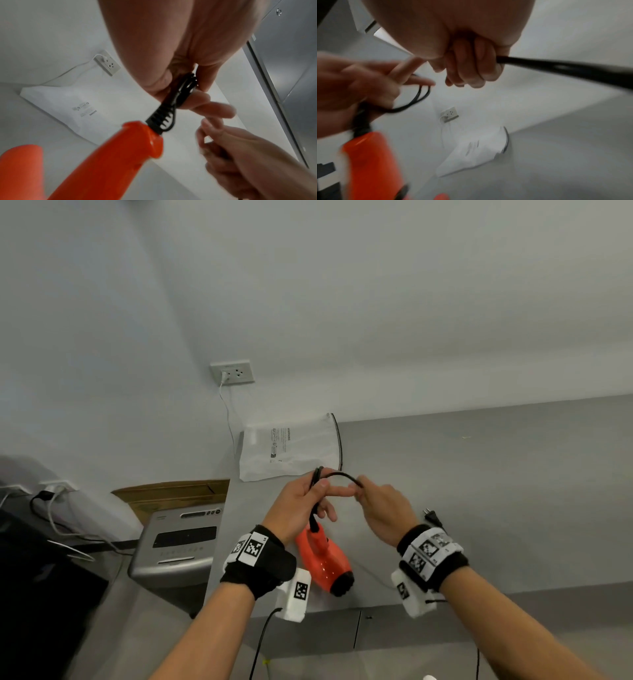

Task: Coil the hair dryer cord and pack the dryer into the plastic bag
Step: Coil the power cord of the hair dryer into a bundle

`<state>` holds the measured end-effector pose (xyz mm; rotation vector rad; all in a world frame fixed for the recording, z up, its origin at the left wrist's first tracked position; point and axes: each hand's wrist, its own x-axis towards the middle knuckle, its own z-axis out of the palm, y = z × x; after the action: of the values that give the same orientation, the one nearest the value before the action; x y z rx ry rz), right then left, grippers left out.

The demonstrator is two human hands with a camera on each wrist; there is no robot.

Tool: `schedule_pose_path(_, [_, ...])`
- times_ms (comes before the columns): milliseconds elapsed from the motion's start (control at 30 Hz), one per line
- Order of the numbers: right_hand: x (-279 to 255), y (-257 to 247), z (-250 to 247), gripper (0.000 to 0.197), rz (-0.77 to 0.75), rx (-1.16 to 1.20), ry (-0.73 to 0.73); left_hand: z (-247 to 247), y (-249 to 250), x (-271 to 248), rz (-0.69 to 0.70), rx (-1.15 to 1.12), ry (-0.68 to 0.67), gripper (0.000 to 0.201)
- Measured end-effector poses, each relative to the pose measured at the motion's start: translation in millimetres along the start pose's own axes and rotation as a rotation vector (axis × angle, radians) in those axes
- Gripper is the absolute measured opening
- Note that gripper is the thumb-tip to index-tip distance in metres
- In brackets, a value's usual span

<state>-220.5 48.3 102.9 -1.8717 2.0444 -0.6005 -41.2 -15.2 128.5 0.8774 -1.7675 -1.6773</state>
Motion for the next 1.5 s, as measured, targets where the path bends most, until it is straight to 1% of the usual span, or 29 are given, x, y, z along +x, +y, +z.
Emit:
schedule_pose_path(33, [5, 6, -11, 0.027, 0.010, -0.031, 0.058, -3, 1, -1, -0.017, 0.041, -0.021, 0.030])
schedule_pose_path(67, [9, 9, -21, 0.029, 0.011, -0.084, 0.073, -4, 1, -1, -0.038, 0.062, -0.045, 0.030])
schedule_pose_path(167, [17, 8, -32, 0.030, 0.016, -0.143, 0.006, 1, 1, -1, -0.055, 0.015, -0.073, 0.032])
schedule_pose_path(233, [15, 2, -27, 0.021, 0.018, -0.144, -0.088, 9, 1, 0, -0.023, -0.081, -0.067, 0.030])
schedule_pose_path(300, [4, -11, -12, 0.031, -0.055, -0.184, -0.239, 14, 0, 3, 0.018, -0.169, -0.048, 0.030])
schedule_pose_path(367, [-9, -23, 2, 0.029, -0.079, -0.156, -0.349, 16, -3, 7, 0.049, -0.193, -0.001, 0.033])
schedule_pose_path(433, [-17, -27, 3, 0.032, -0.126, -0.118, -0.371, 15, -5, 9, 0.049, -0.146, 0.052, 0.034])
schedule_pose_path(500, [-16, -24, -12, 0.029, -0.212, -0.198, -0.340, 11, -6, 10, 0.021, -0.011, 0.067, 0.033])
schedule_pose_path(567, [-9, -20, -35, 0.022, -0.325, -0.215, -0.202, 9, -3, 9, -0.018, 0.160, 0.057, 0.030])
schedule_pose_path(600, [-5, -18, -46, 0.018, -0.371, -0.184, -0.136, 9, -1, 9, -0.020, 0.188, 0.037, 0.028])
schedule_pose_path(633, [1, -16, -55, 0.016, -0.391, -0.156, -0.075, 10, 2, 9, -0.011, 0.191, 0.013, 0.028])
schedule_pose_path(700, [13, -8, -62, 0.019, -0.346, -0.101, 0.001, 14, 7, 10, 0.004, 0.181, 0.015, 0.035])
schedule_pose_path(767, [21, 0, -61, 0.023, -0.296, -0.050, -0.030, 16, 9, 10, -0.011, 0.111, 0.054, 0.042])
schedule_pose_path(833, [21, 2, -54, 0.035, -0.286, -0.053, -0.112, 16, 8, 9, -0.031, 0.028, 0.094, 0.045])
schedule_pose_path(867, [20, 1, -49, 0.036, -0.289, -0.043, -0.142, 15, 7, 9, -0.038, 0.005, 0.099, 0.045])
schedule_pose_path(967, [18, -5, -37, 0.017, -0.291, 0.132, -0.121, 17, 6, 9, -0.060, -0.060, 0.078, 0.043])
schedule_pose_path(1033, [20, -11, -34, 0.026, -0.252, 0.214, -0.107, 20, 7, 9, -0.074, -0.082, 0.071, 0.043])
schedule_pose_path(1133, [24, -16, -36, 0.030, -0.154, 0.345, -0.109, 22, 8, 7, -0.044, -0.075, 0.077, 0.036])
schedule_pose_path(1233, [24, -14, -35, 0.030, -0.062, 0.448, -0.113, 22, 4, 5, -0.024, 0.030, 0.129, 0.031])
schedule_pose_path(1333, [22, -10, -28, 0.025, -0.051, 0.440, -0.100, 21, -3, 4, -0.028, 0.126, 0.185, 0.034])
schedule_pose_path(1400, [20, -8, -23, 0.022, -0.086, 0.384, -0.072, 21, -7, 5, -0.022, 0.114, 0.210, 0.039])
schedule_pose_path(1500, [17, -6, -14, 0.024, -0.143, 0.278, -0.039, 21, -10, 8, -0.025, 0.107, 0.245, 0.041])
